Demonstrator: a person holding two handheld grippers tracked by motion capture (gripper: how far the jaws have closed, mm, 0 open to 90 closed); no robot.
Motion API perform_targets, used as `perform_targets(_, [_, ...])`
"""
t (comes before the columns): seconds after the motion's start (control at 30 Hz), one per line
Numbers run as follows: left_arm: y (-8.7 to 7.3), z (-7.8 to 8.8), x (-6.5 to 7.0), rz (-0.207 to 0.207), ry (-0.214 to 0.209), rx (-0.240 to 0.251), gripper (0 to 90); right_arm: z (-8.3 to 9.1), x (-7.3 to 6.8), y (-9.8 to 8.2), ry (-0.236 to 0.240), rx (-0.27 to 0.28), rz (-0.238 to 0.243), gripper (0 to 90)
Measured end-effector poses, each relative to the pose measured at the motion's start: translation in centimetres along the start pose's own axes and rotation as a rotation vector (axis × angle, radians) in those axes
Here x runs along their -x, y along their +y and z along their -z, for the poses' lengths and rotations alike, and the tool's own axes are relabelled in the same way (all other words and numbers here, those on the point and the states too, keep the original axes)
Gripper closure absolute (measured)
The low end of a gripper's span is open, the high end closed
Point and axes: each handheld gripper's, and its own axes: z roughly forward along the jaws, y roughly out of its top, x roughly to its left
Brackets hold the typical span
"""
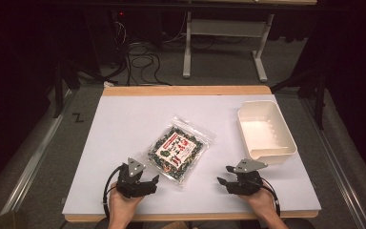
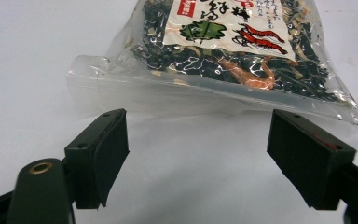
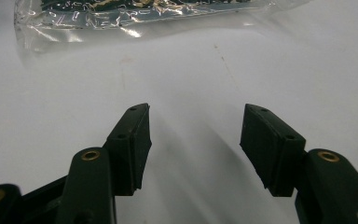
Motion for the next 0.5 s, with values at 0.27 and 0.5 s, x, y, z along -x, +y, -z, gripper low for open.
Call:
perform_targets(0.27, [1.0, 0.1, 0.4, 0.015, 0.015, 0.028, 20.5, -0.1, 0.0, -0.2, -0.016, 0.014, 0.005, 42.9])
perform_targets(0.5, [1.8, 0.2, 1.6, 0.031, 0.057, 0.098, 18.3, -0.4, -0.3, -0.1, -0.031, 0.006, 0.032, 43.2])
